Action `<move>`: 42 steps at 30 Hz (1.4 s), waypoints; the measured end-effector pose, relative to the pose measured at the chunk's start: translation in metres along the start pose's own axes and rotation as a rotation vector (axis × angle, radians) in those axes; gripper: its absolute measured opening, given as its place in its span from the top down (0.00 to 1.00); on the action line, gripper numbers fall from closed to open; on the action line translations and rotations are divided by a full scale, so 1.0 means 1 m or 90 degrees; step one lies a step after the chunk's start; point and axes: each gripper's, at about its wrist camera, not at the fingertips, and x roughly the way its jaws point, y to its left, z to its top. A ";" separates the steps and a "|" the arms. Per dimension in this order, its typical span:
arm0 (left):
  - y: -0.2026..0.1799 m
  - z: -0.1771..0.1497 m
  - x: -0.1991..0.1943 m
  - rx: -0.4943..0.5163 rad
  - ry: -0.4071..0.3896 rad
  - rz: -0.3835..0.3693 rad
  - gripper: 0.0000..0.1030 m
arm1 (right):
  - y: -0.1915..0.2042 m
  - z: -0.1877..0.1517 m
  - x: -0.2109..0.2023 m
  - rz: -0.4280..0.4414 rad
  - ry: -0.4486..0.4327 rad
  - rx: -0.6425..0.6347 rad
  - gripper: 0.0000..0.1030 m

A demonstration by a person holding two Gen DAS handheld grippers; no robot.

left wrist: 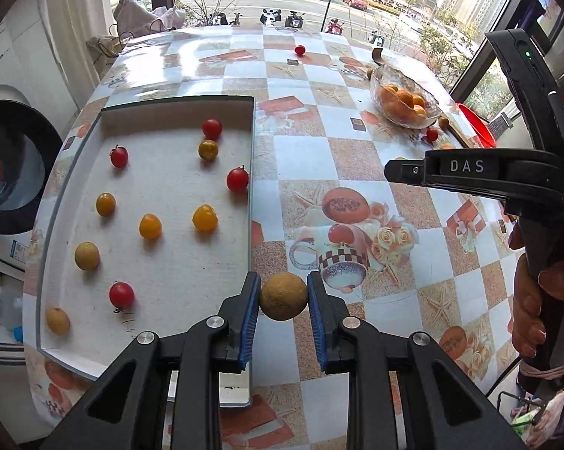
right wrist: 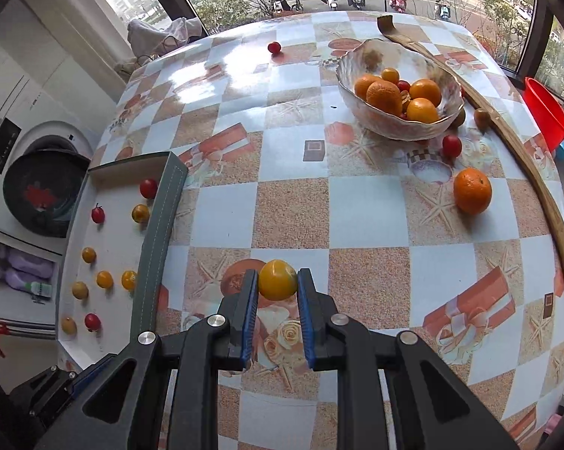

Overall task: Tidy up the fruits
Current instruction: 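Carry the brown fruit and yellow tomato into the tray and open both grippers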

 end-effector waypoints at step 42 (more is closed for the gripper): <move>0.145 -0.035 0.028 -0.114 0.093 0.129 0.73 | 0.179 0.018 0.113 -0.011 0.087 -0.229 0.77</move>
